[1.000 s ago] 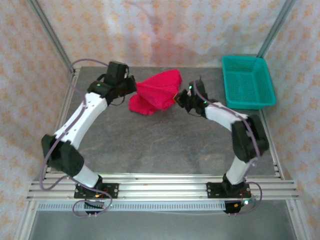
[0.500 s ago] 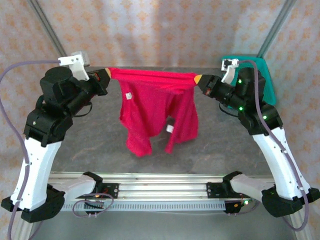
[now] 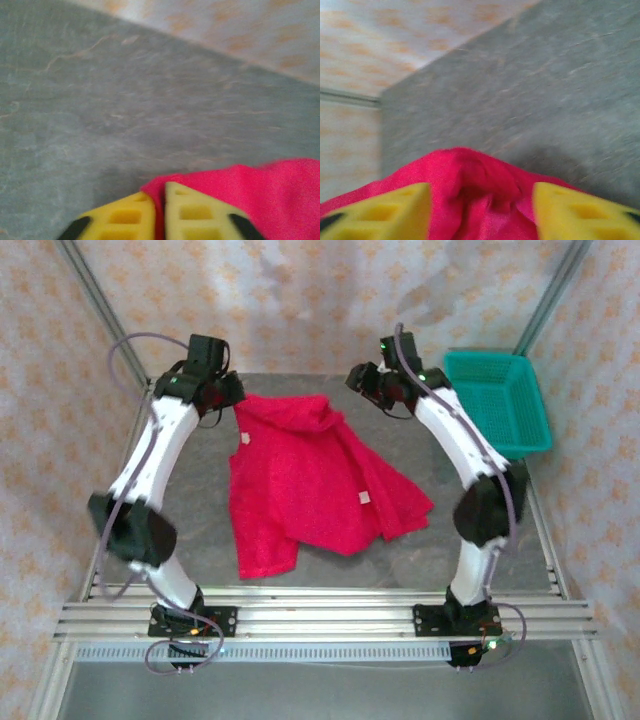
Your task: Fold the inside-out t-shirt
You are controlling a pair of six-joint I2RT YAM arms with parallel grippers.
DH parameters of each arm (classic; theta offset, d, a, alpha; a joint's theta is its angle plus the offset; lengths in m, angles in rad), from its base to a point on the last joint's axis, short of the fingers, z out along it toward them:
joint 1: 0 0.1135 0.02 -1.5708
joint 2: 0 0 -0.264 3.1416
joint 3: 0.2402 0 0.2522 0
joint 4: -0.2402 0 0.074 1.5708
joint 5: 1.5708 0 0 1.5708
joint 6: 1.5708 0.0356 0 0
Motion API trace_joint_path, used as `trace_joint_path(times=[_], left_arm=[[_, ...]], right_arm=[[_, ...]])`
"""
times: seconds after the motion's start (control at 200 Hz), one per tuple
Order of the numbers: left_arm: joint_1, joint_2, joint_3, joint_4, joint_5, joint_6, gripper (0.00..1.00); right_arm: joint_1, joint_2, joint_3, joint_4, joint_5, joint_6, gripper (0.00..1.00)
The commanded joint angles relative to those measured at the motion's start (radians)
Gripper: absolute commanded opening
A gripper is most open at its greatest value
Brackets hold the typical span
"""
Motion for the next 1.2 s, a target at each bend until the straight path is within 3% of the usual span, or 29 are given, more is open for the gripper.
trace_joint_path(times=[0.0,0.045,0.095,0.235,0.295,0.385,0.55,0.661,0.781,0.821,0.896,0.941,1.051,1.191], left_arm=[[0.03,0.07,0.094,-0.136,-0.041,-0.009,0.65],[0.03,0.053,0.047,-0.131,-0.055,-0.013,0.75],[0.03,0.001,-0.042,-0.109,-0.079,-0.019,0.76],[0.03,-0.212,-0.391,-0.063,-0.126,-0.077,0.65],[0.022,-0.305,-0.56,0.005,-0.069,-0.113,0.58],[-0.02,-0.387,-0.762,0.13,0.043,-0.168,0.57],[-0.085,-0.348,-0.882,0.243,0.135,-0.197,0.58],[-0.084,-0.282,-0.893,0.228,0.116,-0.197,0.57],[-0.078,-0.219,-0.906,0.252,0.106,-0.211,0.57],[-0.072,-0.199,-0.905,0.266,0.106,-0.215,0.57],[-0.054,-0.16,-0.889,0.279,0.09,-0.217,0.57],[-0.039,-0.137,-0.868,0.277,0.073,-0.214,0.56],[-0.009,-0.069,-0.785,0.243,0.021,-0.2,0.55],[0.011,0.013,-0.678,0.211,-0.01,-0.183,0.54]], right_arm=[[-0.005,0.06,0.181,-0.246,0.133,-0.073,0.71],[0.008,0.042,0.143,-0.256,0.151,-0.09,0.72],[0.027,-0.009,0.042,-0.234,0.179,-0.105,0.72],[0.089,-0.236,-0.404,-0.094,0.178,-0.102,0.71],[0.117,-0.339,-0.587,-0.03,0.158,-0.091,0.69],[0.152,-0.44,-0.79,0.038,0.092,-0.064,0.66],[0.231,-0.508,-0.984,0.027,0.142,-0.029,0.67],[0.258,-0.498,-1.06,0.039,0.186,-0.014,0.67],[0.262,-0.441,-1.091,0.1,0.231,-0.007,0.63],[0.262,-0.416,-1.079,0.11,0.265,-0.011,0.5],[0.256,-0.377,-1.002,0.079,0.338,-0.037,0.14],[0.247,-0.364,-0.934,0.039,0.374,-0.061,0.0],[0.2,-0.342,-0.722,-0.06,0.448,-0.126,0.0],[0.091,-0.231,-0.406,-0.143,0.456,-0.215,0.0]])
